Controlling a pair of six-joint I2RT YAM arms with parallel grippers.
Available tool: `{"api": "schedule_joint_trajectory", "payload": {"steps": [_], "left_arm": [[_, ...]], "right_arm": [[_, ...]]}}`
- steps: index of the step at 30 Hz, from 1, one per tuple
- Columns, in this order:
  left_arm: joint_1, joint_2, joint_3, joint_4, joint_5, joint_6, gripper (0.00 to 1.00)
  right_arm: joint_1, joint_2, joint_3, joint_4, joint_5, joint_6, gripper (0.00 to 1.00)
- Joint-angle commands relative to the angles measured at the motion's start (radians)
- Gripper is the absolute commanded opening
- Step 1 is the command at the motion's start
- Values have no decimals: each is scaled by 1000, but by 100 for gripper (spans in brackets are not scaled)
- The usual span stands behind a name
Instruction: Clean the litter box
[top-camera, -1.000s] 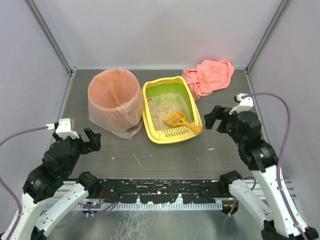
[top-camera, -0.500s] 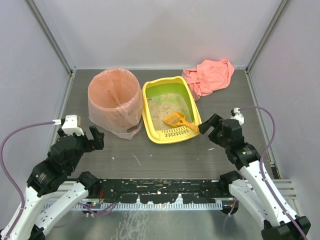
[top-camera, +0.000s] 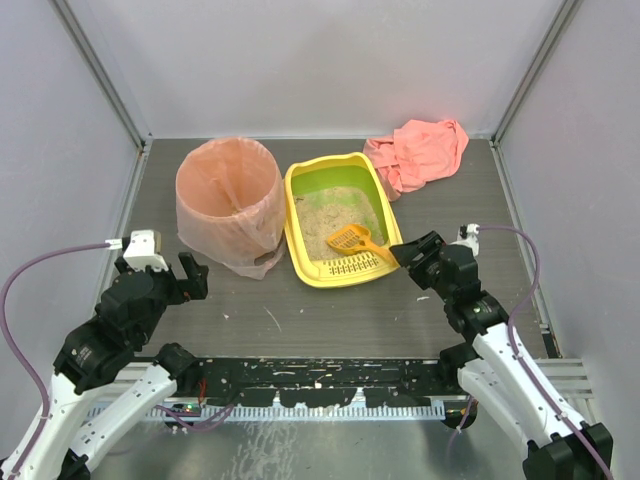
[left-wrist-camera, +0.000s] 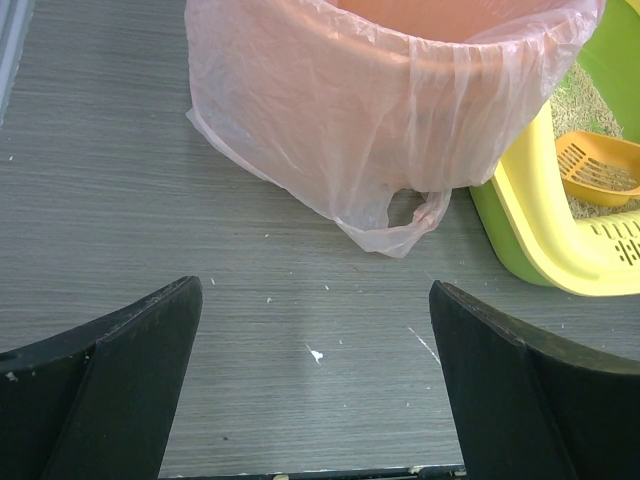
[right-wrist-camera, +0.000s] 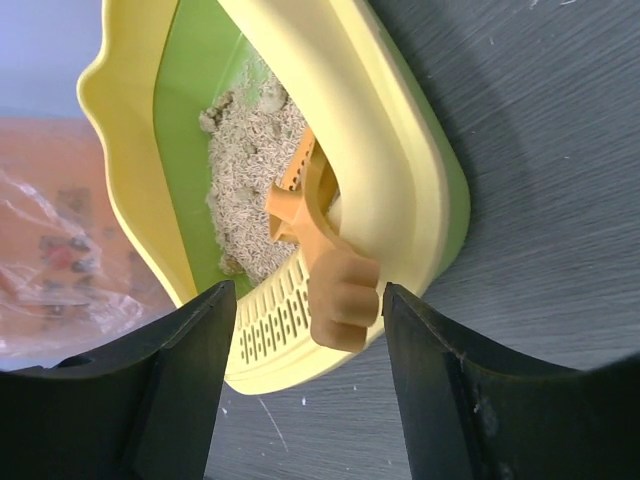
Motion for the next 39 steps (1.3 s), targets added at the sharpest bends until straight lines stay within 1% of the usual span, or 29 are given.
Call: {"api": "schedule_joint_trajectory", "payload": {"steps": [1, 5, 7, 12, 16, 18, 20, 22, 25, 27, 30, 33, 36, 39], "left_arm": [[2, -7, 13, 24, -9, -5, 98], [2, -15, 10, 23, -12, -7, 98], [2, -18, 9, 25, -12, -6, 98], [2, -25, 9, 24, -16, -4, 98], [2, -35, 7, 48, 4, 16, 98], [2, -37, -1, 90, 25, 48, 98], [2, -28, -2, 140, 29, 91, 98], [2, 1, 23, 173, 18, 120, 98], [2, 67, 70, 260, 52, 191, 98], [2, 119, 83, 350, 117, 258, 98], [2, 187, 72, 514, 254, 367, 98], [2, 262, 59, 678, 330, 401, 98], [2, 361, 79, 803, 493, 455, 98], [0, 448, 76, 963, 670, 528, 99]], "right_arm": [[-2, 57, 20, 108, -30, 45, 65], [-1, 103, 21, 113, -58, 44, 65], [-2, 120, 30, 100, -62, 33, 63], [-2, 114, 36, 113, -57, 18, 46], [-2, 117, 57, 121, -61, -13, 36], [-2, 132, 85, 119, -69, -48, 33], [-1, 171, 148, 82, -75, -133, 32], [-2, 217, 225, 37, -85, -217, 29], [-2, 279, 324, 9, -121, -320, 26], [-2, 331, 410, -35, -163, -387, 22], [-2, 413, 564, -128, -208, -481, 15], [-2, 471, 658, -202, -232, -564, 11], [-2, 515, 732, -262, -256, -614, 7], [-2, 534, 789, -305, -267, -652, 3]]}}
